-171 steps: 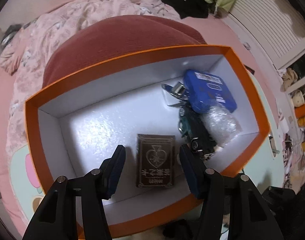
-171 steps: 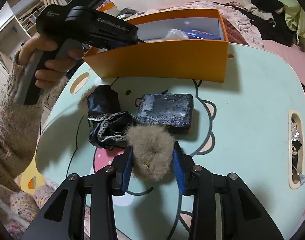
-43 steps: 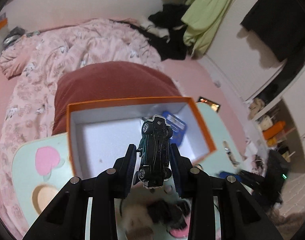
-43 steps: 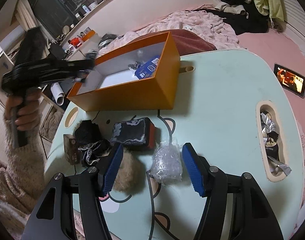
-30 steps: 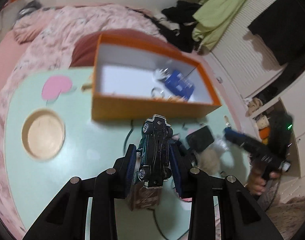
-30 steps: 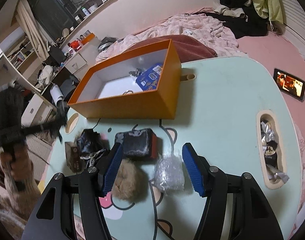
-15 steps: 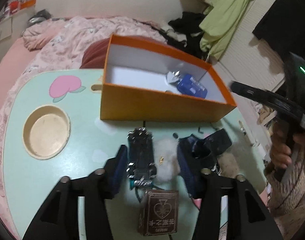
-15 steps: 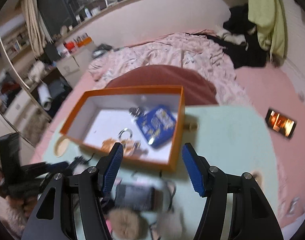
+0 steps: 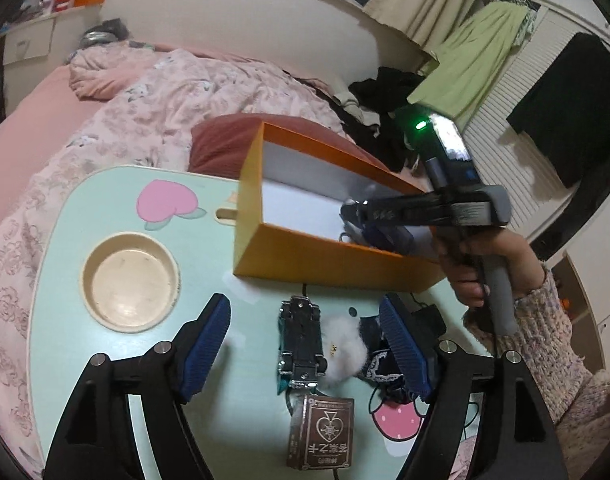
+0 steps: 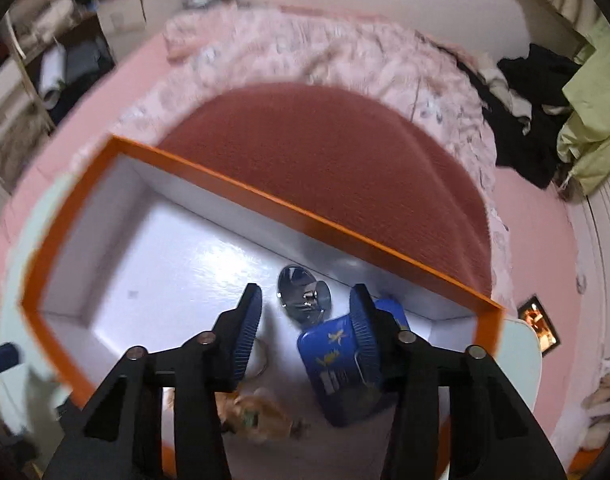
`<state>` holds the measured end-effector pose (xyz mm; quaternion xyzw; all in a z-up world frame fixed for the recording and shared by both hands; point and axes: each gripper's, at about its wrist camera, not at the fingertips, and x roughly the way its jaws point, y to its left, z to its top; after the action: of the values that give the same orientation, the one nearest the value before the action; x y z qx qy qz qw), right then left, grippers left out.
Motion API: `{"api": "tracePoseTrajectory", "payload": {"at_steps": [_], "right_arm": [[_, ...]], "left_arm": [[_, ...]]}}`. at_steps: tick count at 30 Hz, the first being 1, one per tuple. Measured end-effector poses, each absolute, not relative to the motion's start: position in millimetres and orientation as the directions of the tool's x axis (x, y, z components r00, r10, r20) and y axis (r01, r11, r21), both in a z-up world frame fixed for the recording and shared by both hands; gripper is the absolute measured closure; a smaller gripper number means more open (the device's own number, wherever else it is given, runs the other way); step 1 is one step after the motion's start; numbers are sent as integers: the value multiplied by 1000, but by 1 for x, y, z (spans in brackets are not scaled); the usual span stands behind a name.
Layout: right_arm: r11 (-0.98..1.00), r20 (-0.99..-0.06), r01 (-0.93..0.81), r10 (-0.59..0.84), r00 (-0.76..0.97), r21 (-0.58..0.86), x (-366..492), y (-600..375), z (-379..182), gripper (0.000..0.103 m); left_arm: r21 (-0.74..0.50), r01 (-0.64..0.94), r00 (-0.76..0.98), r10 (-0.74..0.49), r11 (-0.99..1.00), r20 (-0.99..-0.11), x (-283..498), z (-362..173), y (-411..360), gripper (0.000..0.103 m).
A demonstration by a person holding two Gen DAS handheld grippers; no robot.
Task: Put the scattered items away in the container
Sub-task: 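Grasp the silver metal trinket in the box with the right tool and lift it out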
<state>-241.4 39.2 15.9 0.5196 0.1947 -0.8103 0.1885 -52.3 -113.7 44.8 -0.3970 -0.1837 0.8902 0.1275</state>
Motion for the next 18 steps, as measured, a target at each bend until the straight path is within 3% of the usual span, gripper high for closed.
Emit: {"api": "tracePoseTrajectory", "payload": {"at_steps": [1,6,13,18], "right_arm": [[-853,-923,508,-94,-374,-120,-244,39,11,71],[-848,-905,525,-161,-393,-77,-237,47,16,71],[-814,-762,571,-437,-478,108,-190,84,68,71],[-763,-699,617,-547,-461,191,-146,128,83,71]], "left_arm": [[-420,-79,-652,366,-904,-664,-53,45,-114,25],[-420,-80,-641,370,-904,-673,-60,46,-113,23],[-370,-119,-623,360,-921,-695,-74,59,-98,18],[-301,-159,-613,333,-940,-716,-89,73,-77,15]]}}
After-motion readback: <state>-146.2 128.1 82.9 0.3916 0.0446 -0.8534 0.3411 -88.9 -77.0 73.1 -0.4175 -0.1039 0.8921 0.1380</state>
